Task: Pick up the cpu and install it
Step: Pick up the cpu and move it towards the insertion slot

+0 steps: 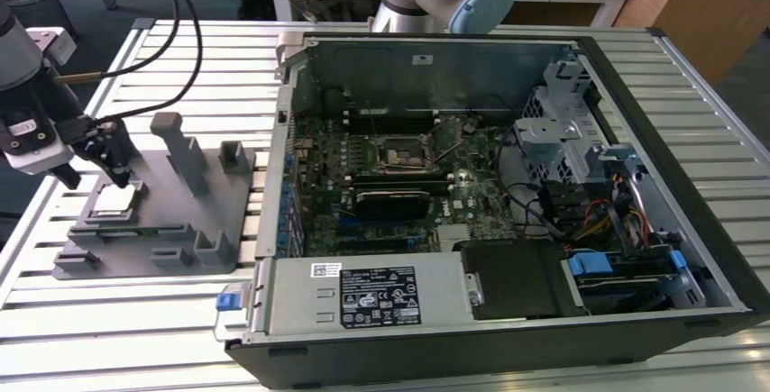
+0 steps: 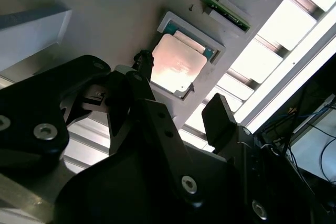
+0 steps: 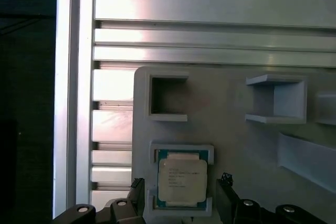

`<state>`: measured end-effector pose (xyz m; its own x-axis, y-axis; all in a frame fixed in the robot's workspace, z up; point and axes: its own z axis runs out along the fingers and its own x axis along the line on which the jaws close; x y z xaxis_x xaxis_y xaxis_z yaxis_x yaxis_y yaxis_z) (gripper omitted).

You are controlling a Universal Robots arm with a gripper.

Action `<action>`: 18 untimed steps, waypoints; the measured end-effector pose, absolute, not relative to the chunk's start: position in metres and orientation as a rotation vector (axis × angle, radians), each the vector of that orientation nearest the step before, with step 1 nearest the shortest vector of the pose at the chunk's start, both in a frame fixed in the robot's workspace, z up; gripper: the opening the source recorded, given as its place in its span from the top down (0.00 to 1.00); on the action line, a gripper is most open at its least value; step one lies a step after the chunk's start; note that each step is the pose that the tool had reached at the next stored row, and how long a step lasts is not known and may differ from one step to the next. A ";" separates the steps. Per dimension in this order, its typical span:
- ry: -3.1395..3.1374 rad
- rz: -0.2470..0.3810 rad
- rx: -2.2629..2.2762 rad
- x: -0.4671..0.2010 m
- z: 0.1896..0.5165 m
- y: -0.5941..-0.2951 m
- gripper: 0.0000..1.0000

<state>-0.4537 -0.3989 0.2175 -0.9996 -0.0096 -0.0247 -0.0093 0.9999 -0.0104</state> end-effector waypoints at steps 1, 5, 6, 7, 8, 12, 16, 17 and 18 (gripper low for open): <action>3.117 -0.021 -0.015 -0.453 0.216 -0.399 0.36; 3.117 -0.027 -0.004 -0.452 0.211 -0.399 0.36; 3.117 -0.027 -0.003 -0.452 0.209 -0.399 0.36; 3.117 -0.028 -0.003 -0.452 0.207 -0.399 0.36; 3.117 -0.028 -0.003 -0.452 0.206 -0.399 0.36; 3.117 -0.028 -0.003 -0.452 0.202 -0.399 0.36; 3.117 -0.028 -0.004 -0.452 0.198 -0.399 0.36; 3.117 -0.028 -0.004 -0.452 0.197 -0.399 0.36; 3.117 -0.029 -0.004 -0.452 0.196 -0.399 0.36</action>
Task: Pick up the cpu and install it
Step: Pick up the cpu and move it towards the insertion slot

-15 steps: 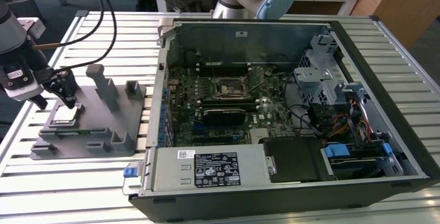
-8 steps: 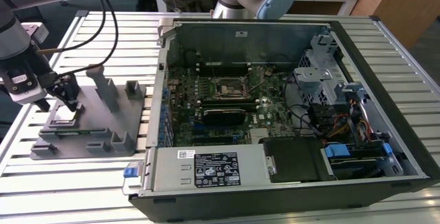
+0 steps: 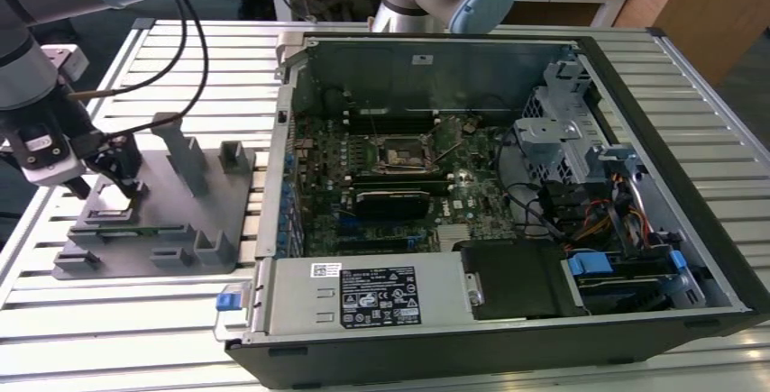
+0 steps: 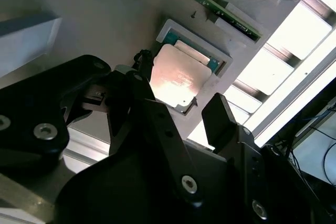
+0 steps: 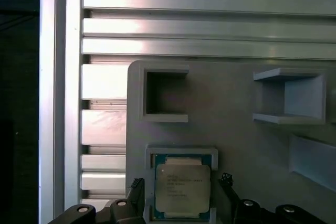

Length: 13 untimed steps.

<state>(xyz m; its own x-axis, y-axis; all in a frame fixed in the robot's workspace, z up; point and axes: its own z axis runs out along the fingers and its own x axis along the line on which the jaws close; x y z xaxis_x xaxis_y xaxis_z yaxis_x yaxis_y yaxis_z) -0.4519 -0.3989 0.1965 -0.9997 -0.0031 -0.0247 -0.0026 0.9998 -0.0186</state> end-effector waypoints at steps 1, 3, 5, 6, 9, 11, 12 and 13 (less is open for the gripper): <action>3.117 -0.031 -0.005 -0.452 0.196 -0.399 0.36; 3.117 -0.036 -0.004 -0.452 0.195 -0.399 0.36; 3.117 -0.041 -0.003 -0.452 0.193 -0.399 0.36; 3.117 -0.043 -0.003 -0.452 0.192 -0.399 0.36; 3.117 -0.045 -0.001 -0.451 0.191 -0.399 0.29; 3.117 -0.045 0.001 -0.451 0.189 -0.399 0.29; 3.117 -0.045 0.001 -0.451 0.189 -0.399 0.29; 3.117 -0.045 0.001 -0.451 0.189 -0.399 0.29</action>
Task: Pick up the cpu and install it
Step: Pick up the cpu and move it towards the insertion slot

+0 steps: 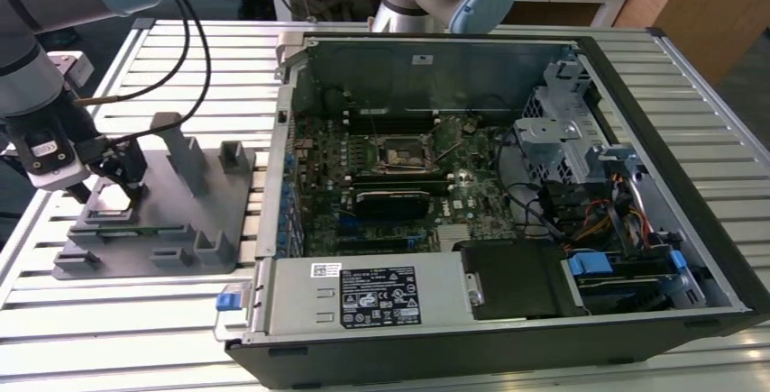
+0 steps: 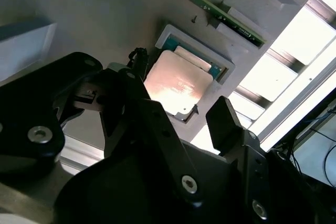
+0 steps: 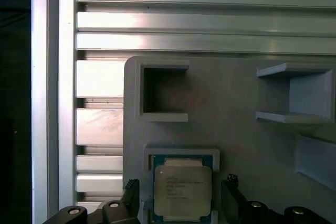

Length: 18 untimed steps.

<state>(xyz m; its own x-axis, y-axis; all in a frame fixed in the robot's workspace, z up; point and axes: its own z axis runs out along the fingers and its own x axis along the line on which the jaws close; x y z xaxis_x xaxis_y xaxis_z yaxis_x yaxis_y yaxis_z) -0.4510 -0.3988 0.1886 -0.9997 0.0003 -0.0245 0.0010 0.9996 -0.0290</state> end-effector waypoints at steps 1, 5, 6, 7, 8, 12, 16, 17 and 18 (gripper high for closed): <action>3.117 -0.045 0.001 -0.451 0.189 -0.399 0.29; 3.117 -0.045 0.001 -0.451 0.189 -0.399 0.29; 3.116 -0.045 0.001 -0.451 0.188 -0.399 0.29; 3.116 -0.045 0.001 -0.450 0.187 -0.399 0.29; 3.116 -0.045 0.001 -0.450 0.187 -0.399 0.29; 3.117 -0.045 0.001 -0.450 0.186 -0.399 0.30; 3.117 -0.045 0.001 -0.450 0.186 -0.399 0.42; 3.117 -0.045 0.001 -0.450 0.186 -0.399 0.47; 3.117 -0.045 0.001 -0.450 0.186 -0.399 0.47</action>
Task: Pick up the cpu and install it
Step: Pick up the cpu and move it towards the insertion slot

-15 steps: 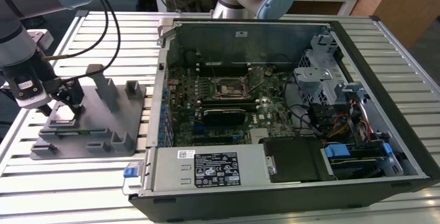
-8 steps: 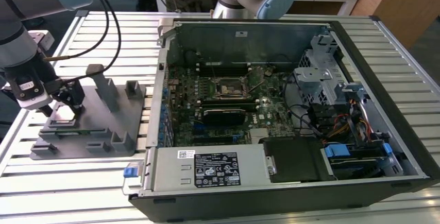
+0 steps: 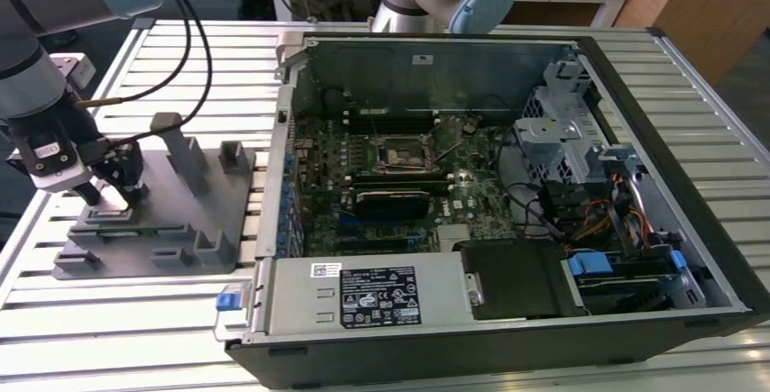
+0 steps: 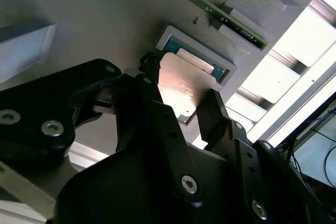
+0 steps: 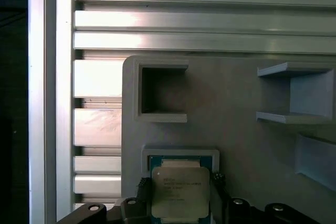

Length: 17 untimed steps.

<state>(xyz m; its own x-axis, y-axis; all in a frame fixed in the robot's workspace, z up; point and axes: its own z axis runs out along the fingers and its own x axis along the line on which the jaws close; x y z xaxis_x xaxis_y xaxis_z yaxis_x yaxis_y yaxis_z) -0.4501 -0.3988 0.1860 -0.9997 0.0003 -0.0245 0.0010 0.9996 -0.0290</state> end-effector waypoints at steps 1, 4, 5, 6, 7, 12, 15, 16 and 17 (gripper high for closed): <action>3.117 -0.045 0.001 -0.450 0.186 -0.399 0.47; 3.117 -0.045 0.001 -0.450 0.186 -0.399 0.47; 3.116 -0.045 0.001 -0.450 0.186 -0.399 0.47; 3.116 -0.045 0.001 -0.450 0.186 -0.399 0.47; 3.116 -0.045 0.001 -0.449 0.186 -0.399 0.47; 3.117 -0.045 0.001 -0.449 0.186 -0.399 0.40; 3.116 -0.045 0.001 -0.449 0.187 -0.399 0.40; 3.116 -0.045 0.001 -0.449 0.187 -0.399 0.40; 3.116 -0.045 0.001 -0.449 0.187 -0.399 0.40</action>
<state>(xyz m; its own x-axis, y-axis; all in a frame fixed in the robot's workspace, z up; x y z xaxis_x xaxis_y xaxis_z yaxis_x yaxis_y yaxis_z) -0.4489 -0.3988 0.1873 -0.9997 0.0002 -0.0251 0.0009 0.9996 -0.0288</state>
